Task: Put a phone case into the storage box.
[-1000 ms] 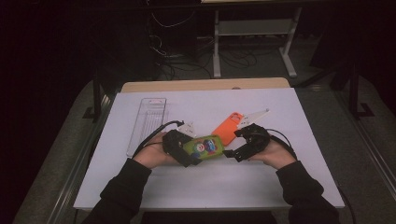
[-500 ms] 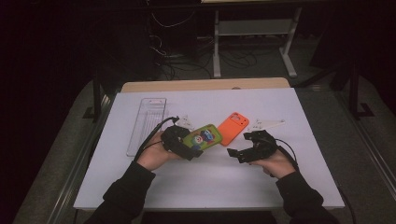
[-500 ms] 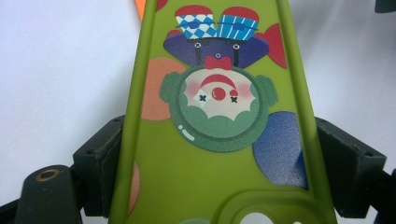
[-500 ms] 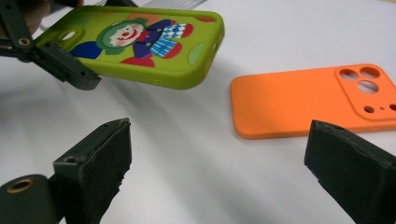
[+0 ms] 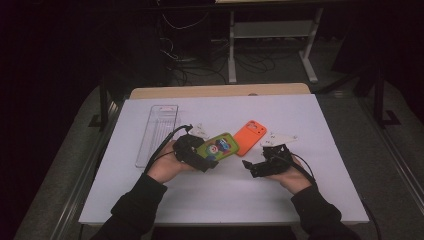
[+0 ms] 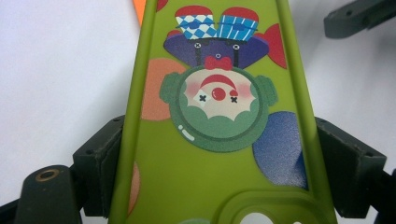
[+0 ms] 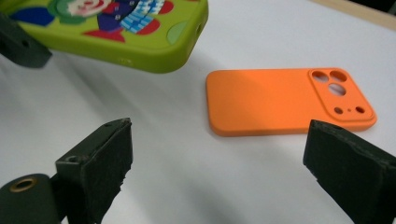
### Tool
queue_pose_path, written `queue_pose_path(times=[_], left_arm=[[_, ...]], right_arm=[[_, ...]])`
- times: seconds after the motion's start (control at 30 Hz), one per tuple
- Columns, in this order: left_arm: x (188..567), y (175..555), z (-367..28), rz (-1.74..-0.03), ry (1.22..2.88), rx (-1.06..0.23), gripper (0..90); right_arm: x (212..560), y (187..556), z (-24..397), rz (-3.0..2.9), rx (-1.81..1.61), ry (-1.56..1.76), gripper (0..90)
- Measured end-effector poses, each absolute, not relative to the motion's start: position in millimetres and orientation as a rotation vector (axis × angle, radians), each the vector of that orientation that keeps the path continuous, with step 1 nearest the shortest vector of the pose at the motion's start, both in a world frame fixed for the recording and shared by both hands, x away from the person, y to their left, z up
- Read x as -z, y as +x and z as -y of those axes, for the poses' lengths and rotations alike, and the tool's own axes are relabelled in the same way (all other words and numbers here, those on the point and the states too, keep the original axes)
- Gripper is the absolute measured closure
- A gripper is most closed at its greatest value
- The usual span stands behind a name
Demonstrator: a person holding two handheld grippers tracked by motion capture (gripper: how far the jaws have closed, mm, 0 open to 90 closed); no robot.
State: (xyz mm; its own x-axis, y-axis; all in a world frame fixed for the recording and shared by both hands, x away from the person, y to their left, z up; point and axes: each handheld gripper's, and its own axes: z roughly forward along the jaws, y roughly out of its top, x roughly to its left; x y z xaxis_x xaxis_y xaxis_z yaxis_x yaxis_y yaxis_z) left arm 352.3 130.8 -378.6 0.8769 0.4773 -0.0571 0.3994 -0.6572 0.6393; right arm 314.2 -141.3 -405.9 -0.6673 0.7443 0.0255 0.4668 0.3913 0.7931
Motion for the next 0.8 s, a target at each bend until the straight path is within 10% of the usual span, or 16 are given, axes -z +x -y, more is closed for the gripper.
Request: queue_pose_path(times=[0.8], left_arm=[[377, 354, -133, -0.614, 2.389, -0.164, 15.2]], right_arm=[[405, 303, 125, -2.256, -0.934, 0.737, 5.4]])
